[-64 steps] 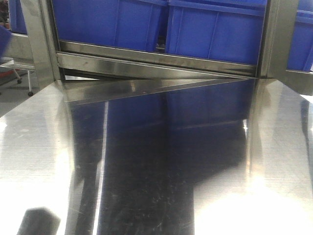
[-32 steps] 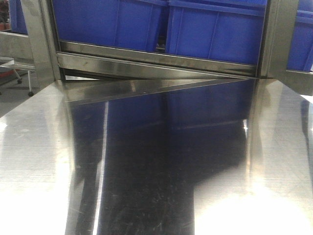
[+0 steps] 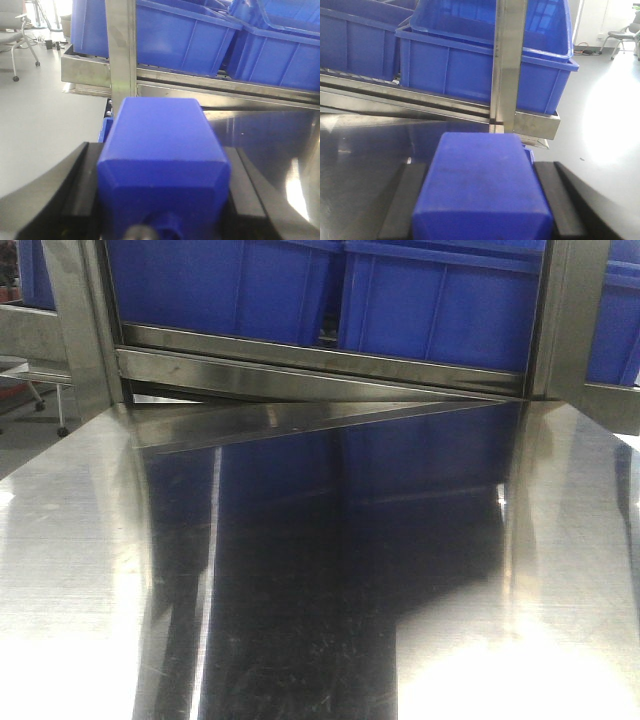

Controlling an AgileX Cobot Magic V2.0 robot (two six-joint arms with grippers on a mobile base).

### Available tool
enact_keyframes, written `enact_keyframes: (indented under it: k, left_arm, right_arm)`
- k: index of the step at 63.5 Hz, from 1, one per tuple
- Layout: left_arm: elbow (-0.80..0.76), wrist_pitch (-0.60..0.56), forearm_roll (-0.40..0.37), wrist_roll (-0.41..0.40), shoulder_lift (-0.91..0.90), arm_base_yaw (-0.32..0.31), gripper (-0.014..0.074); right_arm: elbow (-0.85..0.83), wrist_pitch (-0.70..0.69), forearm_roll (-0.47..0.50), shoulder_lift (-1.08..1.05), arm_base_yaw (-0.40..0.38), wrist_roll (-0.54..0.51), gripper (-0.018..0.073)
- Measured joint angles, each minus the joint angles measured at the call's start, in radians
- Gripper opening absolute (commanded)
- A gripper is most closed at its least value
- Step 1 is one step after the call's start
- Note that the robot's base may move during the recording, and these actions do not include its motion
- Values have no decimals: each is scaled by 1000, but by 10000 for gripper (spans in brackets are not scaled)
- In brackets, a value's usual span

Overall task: Pick and sort blue part to right shelf
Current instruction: 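Drive the base away from the table holding both bottles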

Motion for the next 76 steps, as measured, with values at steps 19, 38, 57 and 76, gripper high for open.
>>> enact_keyframes:
  k: [19,38,57,76]
  left_arm:
    - [0,0,0,0,0,0,239]
    - [0,0,0,0,0,0,239]
    - [0,2,0,0,0,0,239]
    - [0,2,0,0,0,0,239]
  right_arm:
    - [0,0,0,0,0,0,425]
    - [0,0,0,0,0,0,425]
    - [0,0,0,0,0,0,425]
    - [0,0,0,-2,0,0,425]
